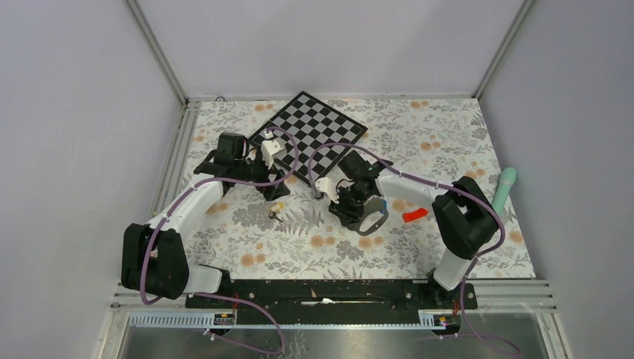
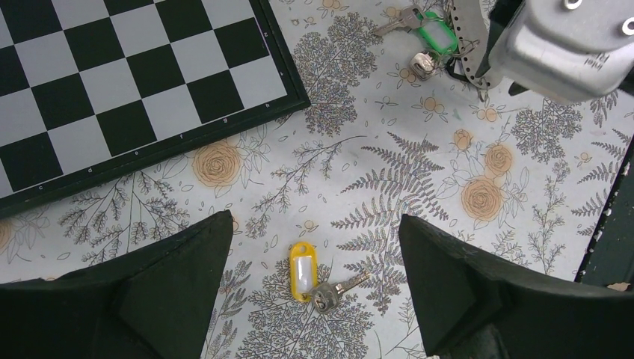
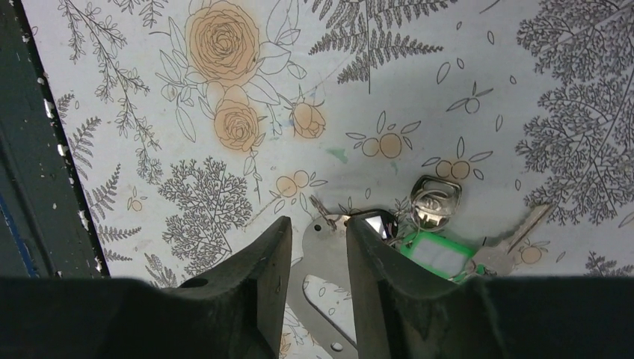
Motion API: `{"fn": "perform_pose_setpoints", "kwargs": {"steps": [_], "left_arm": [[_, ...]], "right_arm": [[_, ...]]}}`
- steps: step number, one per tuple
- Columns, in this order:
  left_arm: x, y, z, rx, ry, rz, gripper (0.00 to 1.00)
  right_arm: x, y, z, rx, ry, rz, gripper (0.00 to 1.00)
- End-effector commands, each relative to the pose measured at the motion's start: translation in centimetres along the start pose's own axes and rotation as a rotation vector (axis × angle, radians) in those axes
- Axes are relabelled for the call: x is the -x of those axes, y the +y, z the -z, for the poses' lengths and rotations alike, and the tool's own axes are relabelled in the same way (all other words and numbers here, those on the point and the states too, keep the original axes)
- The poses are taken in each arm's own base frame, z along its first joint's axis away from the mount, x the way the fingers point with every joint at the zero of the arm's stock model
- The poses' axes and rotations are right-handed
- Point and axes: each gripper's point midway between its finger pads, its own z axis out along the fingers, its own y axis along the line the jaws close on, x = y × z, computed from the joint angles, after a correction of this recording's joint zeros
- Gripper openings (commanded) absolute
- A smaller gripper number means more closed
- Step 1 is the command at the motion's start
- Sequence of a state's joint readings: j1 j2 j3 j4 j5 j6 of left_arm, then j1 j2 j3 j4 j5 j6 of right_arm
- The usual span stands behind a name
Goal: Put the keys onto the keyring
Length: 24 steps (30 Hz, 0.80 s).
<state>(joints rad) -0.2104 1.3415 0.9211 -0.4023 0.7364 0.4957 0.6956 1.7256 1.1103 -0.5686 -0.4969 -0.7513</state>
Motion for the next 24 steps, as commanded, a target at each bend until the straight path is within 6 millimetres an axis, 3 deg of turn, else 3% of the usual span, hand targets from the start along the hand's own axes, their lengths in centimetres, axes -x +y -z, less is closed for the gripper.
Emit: {"fn": "perform_pose_setpoints", "kwargs": {"steps": [1,9,17,24], "left_arm": [[2.6,0.2,0.9,0.009,-0.066,-0.059,0.91],[2.7,0.3,1.1,0.015,-0.06,-0.068,0.91],[2.6,0.4,1.0,0.014,-0.057,-0.068,0.91],[2.5,0.3,0.9,0.007,-0.057,-0.063,0.91]], "right_arm": [[1.2,0.4,-0.5,0.048,-0.01,0.047,0.4],[0.3,0.7,-1.6,0.09,0.026,0.058,0.38],[-0.8,1.2,-1.9,0.114,0.056,0.068,0.24],[-1.4,0.9,-2.0,0.091,0.074,0.086,0.22]]}}
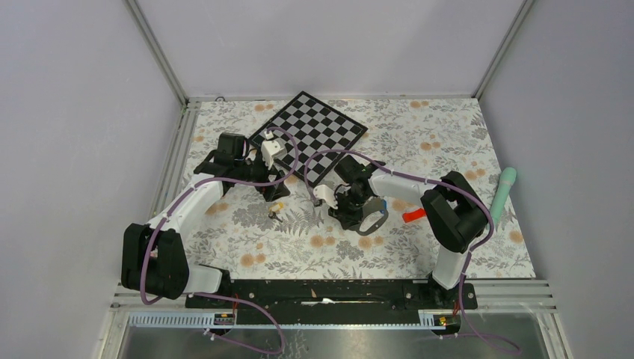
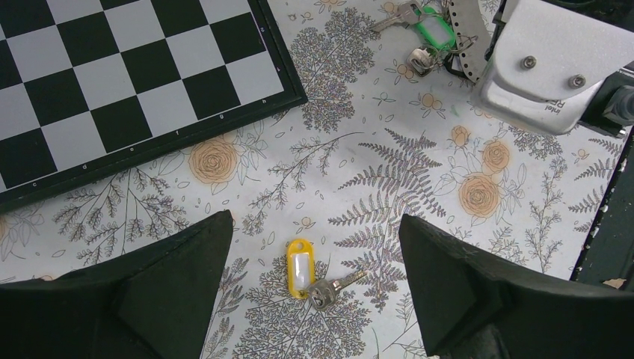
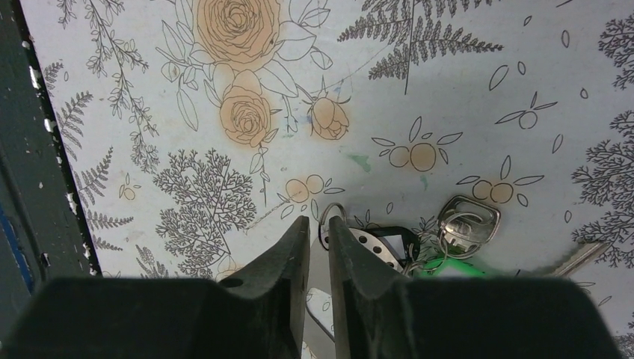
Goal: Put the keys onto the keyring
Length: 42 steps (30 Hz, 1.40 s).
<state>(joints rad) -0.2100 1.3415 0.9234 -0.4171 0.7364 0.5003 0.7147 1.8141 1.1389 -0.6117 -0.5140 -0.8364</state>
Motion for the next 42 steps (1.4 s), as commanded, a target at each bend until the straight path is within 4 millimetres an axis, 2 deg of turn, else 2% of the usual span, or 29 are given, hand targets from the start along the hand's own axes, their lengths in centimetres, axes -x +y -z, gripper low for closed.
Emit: {"fn": "perform_pose_setpoints", "kwargs": {"steps": [1,8,16,22,28,36,42], "left_arm": [[2.7,0.4,0.8,0.011,-0.065,-0.065,0.91],[2.9,0.4,0.8,0.007,-0.07,-0.064,0.91],[2.9,0.2,0.7,-0.004,-0.073,-0.061,0.91],[3.0,0.0,0.6,-0.019,-0.078,-0.058,0.91],[3.1,0.0,0.7,-0.02,-0.082,-0.061,0.91],[3.0,-0.2,0.8,-0.021,-0.083,-0.06,0.91],[2.9,-0.2,0.7,-0.025,-0.081,-0.056,0.91]], "right_arm": [[-0.3,0.3,-0.2,0.007,0.019,0.036,0.21],[-0.7,-0.1,-0.1,-0.018,0.036,0.052,0.1],[-0.2,-0.2,0.9,-0.051,0.022,0.078,0.0],[1.1,1.7,1.7,0.024,-0.034,0.058,0.0],[0.6,3.5,1.3,0.101,-0.039,0.015,0.15],[-0.2,4.0,1.5,0.09,-0.031,0.004,0.15],[-0.6,3.8,1.8,0.048,-0.023,0.011,0.25]]}}
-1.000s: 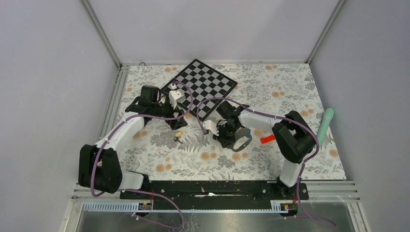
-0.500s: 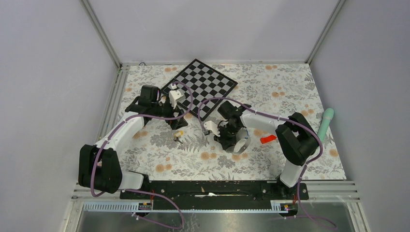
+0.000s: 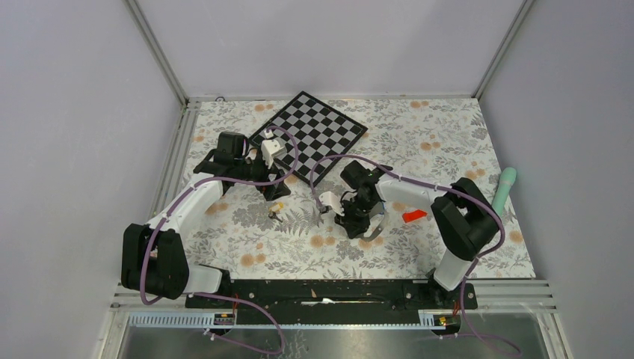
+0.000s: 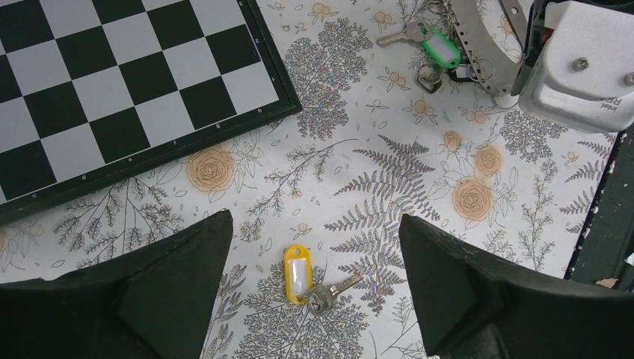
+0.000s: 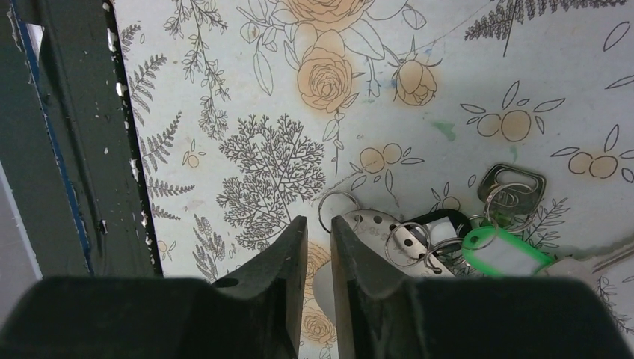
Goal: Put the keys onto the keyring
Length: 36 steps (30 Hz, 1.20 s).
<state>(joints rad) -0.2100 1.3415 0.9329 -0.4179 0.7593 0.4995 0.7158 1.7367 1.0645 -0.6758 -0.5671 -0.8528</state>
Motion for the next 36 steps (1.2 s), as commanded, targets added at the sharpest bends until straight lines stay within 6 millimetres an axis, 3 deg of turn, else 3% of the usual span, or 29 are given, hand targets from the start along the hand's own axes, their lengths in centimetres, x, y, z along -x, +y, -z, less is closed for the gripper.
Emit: {"fn": "perform_pose_setpoints", "kwargs": {"steps": [1,13,22,36], "left_arm": [[2.3,0.0,0.6,-0.009,-0.063,-0.05,0.91],[2.3,0.0,0.5,-0.013,-0.063,-0.051,0.91],[2.1,0.2,0.4,-0.013,-0.057,-0.046,0.91],[2.2,0.3,0.4,-0.007,-0.057,-0.043,0.92]], "right_arm": [[0.7,0.5,1.2,-0.034,-0.024,0.029,0.26],[1.1,0.2,3.1,-0.134,-0.036,0.067,0.28],[0.1,0.3,2.7,-0.143,-0.016,0.057,0.3],[0.1,-0.5,1.8,-0.155,-0.017,0.074,0.32]]}}
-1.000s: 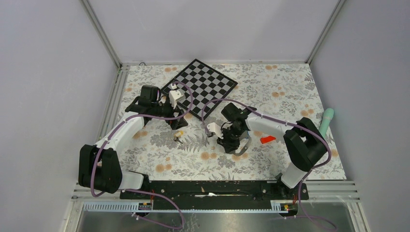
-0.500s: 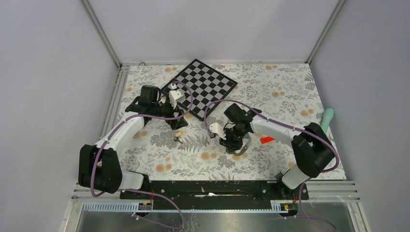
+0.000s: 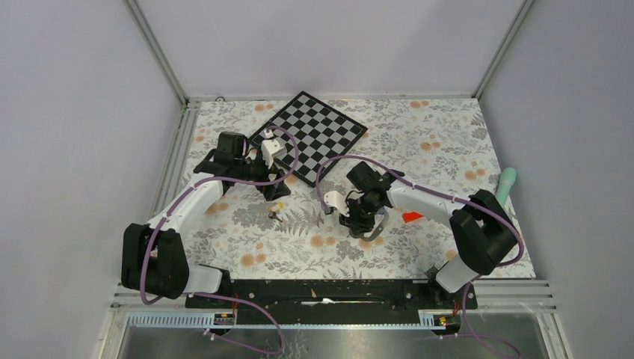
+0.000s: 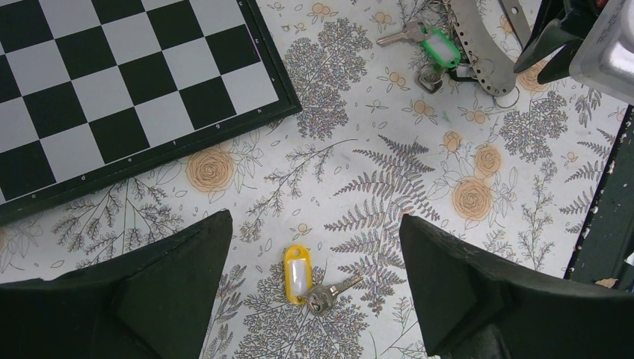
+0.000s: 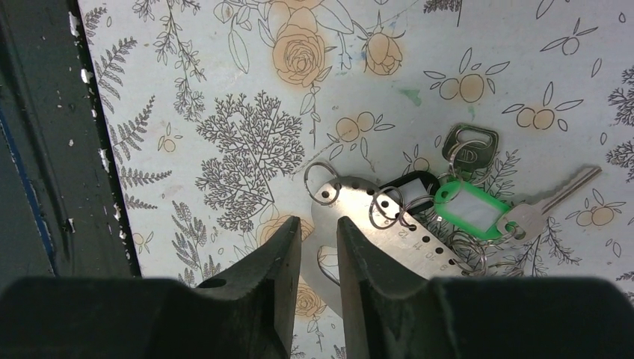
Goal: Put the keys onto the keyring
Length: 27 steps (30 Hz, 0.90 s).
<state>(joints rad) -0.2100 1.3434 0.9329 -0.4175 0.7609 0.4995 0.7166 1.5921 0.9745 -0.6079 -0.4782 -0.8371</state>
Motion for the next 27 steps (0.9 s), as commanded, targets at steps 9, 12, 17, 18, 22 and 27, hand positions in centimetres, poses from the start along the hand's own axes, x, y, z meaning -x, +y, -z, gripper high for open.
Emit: {"fn": "perform_pose_setpoints", "kwargs": {"steps": [9,12,17,18,22,27], "left_arm": [[2.3,0.4,0.4,-0.004,-0.056,-0.047,0.92],[2.3,0.4,0.4,-0.004,-0.057,-0.049,0.92],[2.3,0.4,0.5,-0.001,-0.057,-0.051,0.92],[2.3,0.4,0.5,-0.001,-0.056,-0.05,0.92],[2.1,0.4,0.4,0.0,-0.053,-0.046,0.92],[2.0,0.5,0.4,0.005,-0.05,-0.045,0.92]], "right_arm": [[1.0,-2.4,0.7,-0.144,-0.005,0.009,0.29],[0.9,-2.5,0.7,-0.149,0.002,0.01,0.29],[0.4,-2.6,0.0,-0.13,0.024,0.002,0.29],[0.4,-2.6,-0.1,-0.125,0.024,0.0,0.29],[0.1,-2.6,-0.8,-0.104,0.038,-0.018,0.3],[-0.3,-2.9,-1.5,-0.1,0.051,-0.022,0.31]]}}
